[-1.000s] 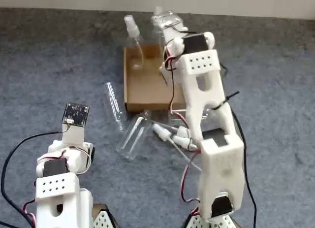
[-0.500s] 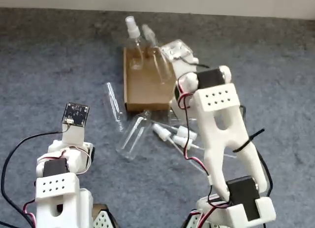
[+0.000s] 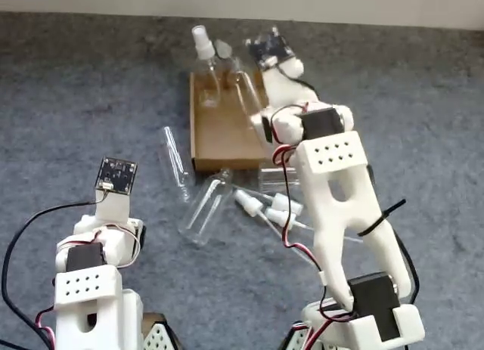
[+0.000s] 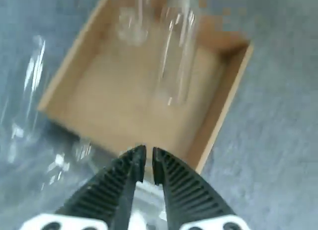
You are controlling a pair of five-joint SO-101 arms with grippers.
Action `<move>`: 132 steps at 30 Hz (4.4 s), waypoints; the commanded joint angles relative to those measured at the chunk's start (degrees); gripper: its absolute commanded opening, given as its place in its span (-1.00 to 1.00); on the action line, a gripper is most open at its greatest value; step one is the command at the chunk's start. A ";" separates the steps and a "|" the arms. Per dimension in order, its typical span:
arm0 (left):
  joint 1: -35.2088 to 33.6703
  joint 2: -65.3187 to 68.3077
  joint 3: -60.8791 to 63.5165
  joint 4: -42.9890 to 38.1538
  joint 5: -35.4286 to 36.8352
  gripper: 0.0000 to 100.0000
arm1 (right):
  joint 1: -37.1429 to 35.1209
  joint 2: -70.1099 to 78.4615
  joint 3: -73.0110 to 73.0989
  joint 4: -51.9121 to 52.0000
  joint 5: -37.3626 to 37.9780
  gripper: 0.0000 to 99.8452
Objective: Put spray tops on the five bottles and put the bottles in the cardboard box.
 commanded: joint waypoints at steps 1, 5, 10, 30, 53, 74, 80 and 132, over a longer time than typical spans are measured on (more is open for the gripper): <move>-0.84 -0.84 -0.31 -0.79 -0.18 -0.65 | 0.40 1.89 -1.01 -5.32 -3.96 -0.92; -0.84 -0.84 -0.31 -0.79 -0.18 -0.65 | 0.48 9.71 -6.90 -3.56 -5.54 -0.73; -0.84 -0.84 -0.31 -0.88 -0.18 -0.65 | 0.31 18.42 -13.14 -5.58 -5.36 -0.66; -0.84 -0.84 -0.31 -0.97 -0.26 -0.65 | -2.07 42.86 -33.54 -10.77 -5.27 -0.34; -0.84 -0.84 -0.22 -0.88 -0.26 -0.65 | 3.47 55.25 -44.88 -10.42 -5.45 -0.96; -0.84 -0.92 0.31 -1.14 -0.26 -0.65 | 5.58 45.76 -84.53 41.36 -5.19 -0.99; -0.84 -0.92 0.48 -1.14 -0.26 -0.65 | 11.03 42.07 -93.14 42.59 -5.36 -0.99; 10.15 -0.92 5.41 -13.45 0.00 -0.66 | 32.22 -49.89 86.99 -51.03 2.99 -0.98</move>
